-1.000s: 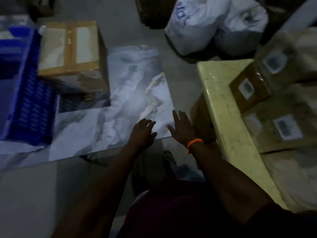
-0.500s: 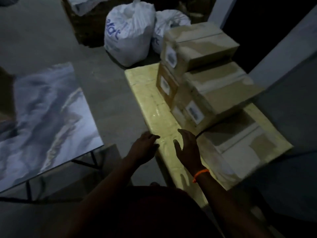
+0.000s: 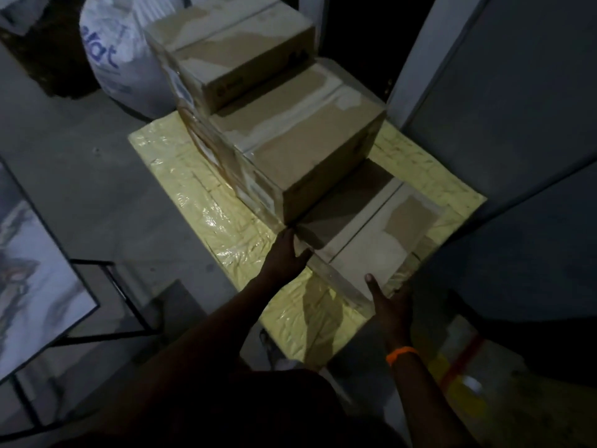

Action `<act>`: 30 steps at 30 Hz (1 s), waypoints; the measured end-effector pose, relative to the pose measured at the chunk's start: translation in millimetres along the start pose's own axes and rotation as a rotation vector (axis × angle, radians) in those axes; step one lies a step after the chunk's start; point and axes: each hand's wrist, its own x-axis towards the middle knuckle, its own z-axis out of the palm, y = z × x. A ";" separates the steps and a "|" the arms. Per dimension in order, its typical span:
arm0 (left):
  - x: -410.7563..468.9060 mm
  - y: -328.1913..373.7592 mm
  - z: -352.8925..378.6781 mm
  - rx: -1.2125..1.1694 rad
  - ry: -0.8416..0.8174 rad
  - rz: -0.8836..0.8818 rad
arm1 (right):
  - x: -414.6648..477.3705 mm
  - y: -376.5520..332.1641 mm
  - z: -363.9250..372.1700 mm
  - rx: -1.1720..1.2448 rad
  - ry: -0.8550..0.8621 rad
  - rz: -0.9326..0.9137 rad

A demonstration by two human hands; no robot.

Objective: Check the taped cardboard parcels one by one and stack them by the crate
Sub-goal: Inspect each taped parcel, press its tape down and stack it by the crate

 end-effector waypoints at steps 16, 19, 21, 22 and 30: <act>-71.4 -31.3 16.9 -0.082 -0.035 0.000 | -57.3 21.9 -37.2 0.122 0.077 -0.049; -84.9 -53.5 1.6 -0.129 -0.054 -0.076 | -83.3 34.1 -31.1 0.114 0.108 0.004; -93.6 -64.2 -8.8 -0.154 -0.099 -0.125 | -96.8 39.8 -21.4 0.093 0.098 0.000; -97.6 -68.9 -12.8 -0.145 -0.125 -0.113 | -102.7 42.0 -16.0 0.086 0.071 -0.015; -154.5 -111.7 -82.4 -0.065 -0.231 0.049 | -200.9 34.9 14.4 0.105 -0.004 -0.077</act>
